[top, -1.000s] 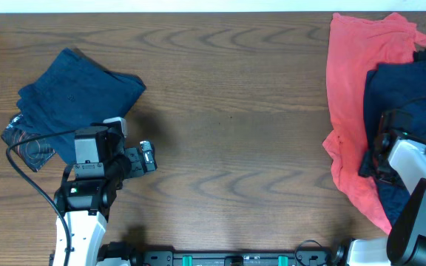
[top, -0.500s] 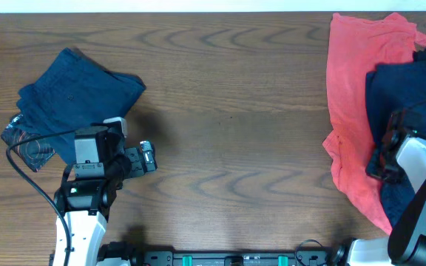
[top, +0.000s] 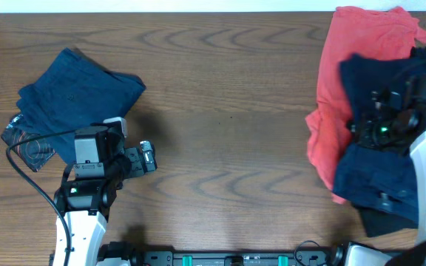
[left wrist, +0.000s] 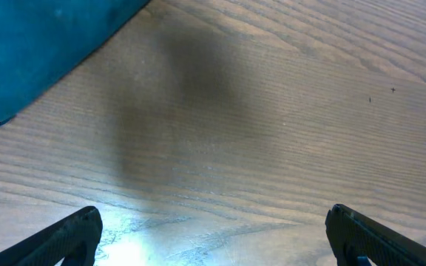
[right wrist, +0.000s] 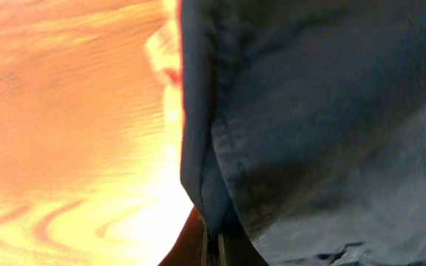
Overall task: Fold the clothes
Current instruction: 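Reach the right gripper to the navy shorts on the right pile and grasp, then drag the navy shorts with the right gripper toward the table center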
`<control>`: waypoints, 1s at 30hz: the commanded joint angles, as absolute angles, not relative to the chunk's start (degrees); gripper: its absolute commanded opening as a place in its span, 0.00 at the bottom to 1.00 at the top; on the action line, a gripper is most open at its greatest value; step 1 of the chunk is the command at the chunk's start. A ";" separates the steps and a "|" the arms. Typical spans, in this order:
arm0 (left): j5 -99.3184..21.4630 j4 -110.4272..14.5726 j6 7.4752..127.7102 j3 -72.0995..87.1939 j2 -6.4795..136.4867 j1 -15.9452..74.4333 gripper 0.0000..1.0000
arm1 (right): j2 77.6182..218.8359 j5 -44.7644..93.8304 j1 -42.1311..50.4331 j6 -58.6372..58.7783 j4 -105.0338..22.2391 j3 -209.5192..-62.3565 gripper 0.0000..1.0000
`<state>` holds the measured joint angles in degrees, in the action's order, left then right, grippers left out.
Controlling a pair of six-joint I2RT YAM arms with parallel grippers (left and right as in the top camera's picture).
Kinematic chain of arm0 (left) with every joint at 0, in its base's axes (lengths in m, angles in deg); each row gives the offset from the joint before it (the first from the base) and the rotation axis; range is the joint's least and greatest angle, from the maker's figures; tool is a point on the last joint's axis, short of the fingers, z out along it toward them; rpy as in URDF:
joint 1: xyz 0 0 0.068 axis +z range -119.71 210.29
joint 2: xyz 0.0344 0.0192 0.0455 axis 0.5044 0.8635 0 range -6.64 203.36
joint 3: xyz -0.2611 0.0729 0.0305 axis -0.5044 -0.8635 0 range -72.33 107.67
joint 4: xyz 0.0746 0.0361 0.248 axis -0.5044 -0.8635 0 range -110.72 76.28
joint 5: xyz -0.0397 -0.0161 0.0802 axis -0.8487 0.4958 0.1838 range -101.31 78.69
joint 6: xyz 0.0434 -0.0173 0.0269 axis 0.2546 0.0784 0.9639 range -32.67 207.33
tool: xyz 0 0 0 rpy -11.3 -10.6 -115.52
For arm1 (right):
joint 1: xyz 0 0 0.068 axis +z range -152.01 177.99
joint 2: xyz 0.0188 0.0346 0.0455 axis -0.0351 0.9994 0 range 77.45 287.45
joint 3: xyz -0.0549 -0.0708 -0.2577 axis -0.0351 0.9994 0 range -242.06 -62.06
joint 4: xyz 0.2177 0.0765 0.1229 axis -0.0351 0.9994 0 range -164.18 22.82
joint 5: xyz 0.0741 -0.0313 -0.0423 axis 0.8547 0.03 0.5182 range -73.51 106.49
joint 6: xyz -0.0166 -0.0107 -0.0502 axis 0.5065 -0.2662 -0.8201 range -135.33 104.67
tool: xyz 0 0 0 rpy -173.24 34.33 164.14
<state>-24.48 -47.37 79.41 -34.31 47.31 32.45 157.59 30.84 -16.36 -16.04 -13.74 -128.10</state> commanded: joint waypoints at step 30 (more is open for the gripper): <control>-24.59 -47.52 78.86 -32.98 47.38 32.64 0.98 | 151.30 78.95 -2.92 -42.94 -19.64 -129.13 0.01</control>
<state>-24.48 -47.39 79.41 -34.31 47.31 32.45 151.95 65.00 -6.66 -37.02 -16.97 -128.10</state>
